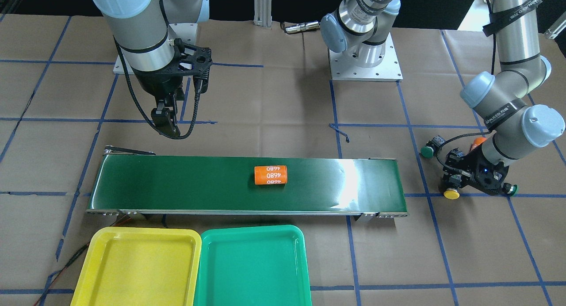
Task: Sort buttons by color to trays
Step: 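Grasp a yellow-capped button from the table with the left gripper, then set the yellow-capped button on the belt and open the left gripper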
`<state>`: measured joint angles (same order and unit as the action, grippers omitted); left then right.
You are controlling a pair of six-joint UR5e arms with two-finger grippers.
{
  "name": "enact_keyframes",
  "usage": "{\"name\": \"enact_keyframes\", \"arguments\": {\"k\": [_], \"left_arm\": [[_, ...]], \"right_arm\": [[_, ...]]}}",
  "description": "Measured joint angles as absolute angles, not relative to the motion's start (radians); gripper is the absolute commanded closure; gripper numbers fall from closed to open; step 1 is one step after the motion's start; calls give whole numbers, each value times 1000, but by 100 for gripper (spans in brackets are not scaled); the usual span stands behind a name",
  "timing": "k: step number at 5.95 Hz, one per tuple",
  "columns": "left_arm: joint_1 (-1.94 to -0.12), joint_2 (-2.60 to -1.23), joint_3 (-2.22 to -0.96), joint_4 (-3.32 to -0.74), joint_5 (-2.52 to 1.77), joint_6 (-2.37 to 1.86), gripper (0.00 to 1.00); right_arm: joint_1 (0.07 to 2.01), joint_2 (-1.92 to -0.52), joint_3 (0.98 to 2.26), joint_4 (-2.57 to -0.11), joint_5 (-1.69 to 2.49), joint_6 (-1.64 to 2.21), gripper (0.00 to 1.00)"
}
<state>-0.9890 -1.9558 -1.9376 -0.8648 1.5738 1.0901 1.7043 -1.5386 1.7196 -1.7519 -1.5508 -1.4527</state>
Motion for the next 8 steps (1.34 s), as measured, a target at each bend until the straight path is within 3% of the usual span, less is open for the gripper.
{"name": "enact_keyframes", "arguments": {"k": [4, 8], "left_arm": [[-1009, -1887, -1934, -891, 1572, 1127, 100], [-1214, -1751, -1928, -961, 1560, 1606, 100]], "right_arm": [[1704, -1537, 1720, -1751, -1551, -1453, 0], [1703, -1537, 1720, -1749, -1552, -1453, 0]]}}
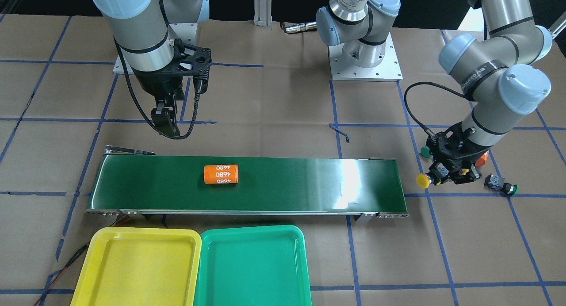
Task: Sort buttons by color to trays
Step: 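Set the yellow-capped button on the belt and open the left gripper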
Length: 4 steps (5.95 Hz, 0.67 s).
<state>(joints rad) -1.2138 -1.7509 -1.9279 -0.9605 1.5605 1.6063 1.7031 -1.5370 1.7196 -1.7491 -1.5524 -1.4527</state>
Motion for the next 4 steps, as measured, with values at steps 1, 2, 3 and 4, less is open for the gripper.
{"name": "enact_keyframes", "arguments": {"k": [1, 2, 3, 4], "left_arm": [[-1290, -1748, -1926, -959, 1562, 1688, 100], [-1373, -1752, -1928, -953, 1563, 1712, 99], [-1448, -1754, -1932, -949, 1568, 1714, 97], [-1486, -1757, -1936, -948, 1573, 1715, 78]], "right_arm": [[1703, -1537, 1720, -1749, -1552, -1453, 0], [1703, -1538, 1720, -1749, -1552, -1453, 0], [1703, -1538, 1721, -1749, -1552, -1453, 0], [1703, -1540, 1724, -1749, -1552, -1453, 0]]}}
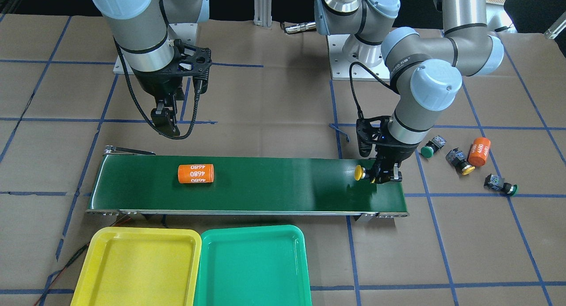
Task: Sort buttons by color to trays
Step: 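Set the yellow-capped button on the belt and open the left gripper, then grasp a green-capped button with left gripper while right grasps yellow button on belt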
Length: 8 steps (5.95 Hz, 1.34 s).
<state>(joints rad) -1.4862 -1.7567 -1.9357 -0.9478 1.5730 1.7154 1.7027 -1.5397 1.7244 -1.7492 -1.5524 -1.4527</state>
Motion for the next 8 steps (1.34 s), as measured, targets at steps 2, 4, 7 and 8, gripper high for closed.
{"name": "enact_keyframes", "arguments": {"k": [2, 4, 7, 8], "left_arm": [[-1500, -1764, -1934, -947, 1575, 1715, 6], [-1499, -1779, -1929, -950, 1578, 1702, 4], [-1350, -1740, -1936, -992, 1612, 1674, 4], [-1232, -1713, -1948, -1034, 1614, 1680, 5]], "right_arm": [[1703, -1542, 1731, -1750, -1551, -1453, 0], [1703, -1543, 1734, -1750, -1552, -1453, 0], [1703, -1541, 1736, -1752, -1553, -1448, 0], [1703, -1537, 1735, -1756, -1553, -1444, 0]]}}
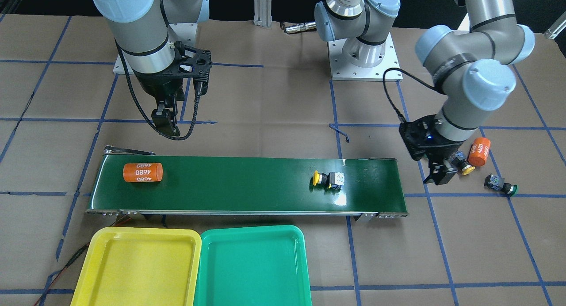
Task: Sort buttons by color to trays
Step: 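Grasp a green-capped button with left gripper while right grasps yellow button on belt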
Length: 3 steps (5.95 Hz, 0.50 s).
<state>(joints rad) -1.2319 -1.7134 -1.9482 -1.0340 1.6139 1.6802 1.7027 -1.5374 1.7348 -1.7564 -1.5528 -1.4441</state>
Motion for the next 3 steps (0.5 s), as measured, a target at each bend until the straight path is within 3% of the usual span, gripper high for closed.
{"name": "enact_keyframes", "arguments": {"k": [3], "left_arm": [[-952, -1670, -2105, -1030, 1604, 1844, 6]], "right_arm": [[1708, -1518, 1731, -1765, -1559, -1420, 0]]}}
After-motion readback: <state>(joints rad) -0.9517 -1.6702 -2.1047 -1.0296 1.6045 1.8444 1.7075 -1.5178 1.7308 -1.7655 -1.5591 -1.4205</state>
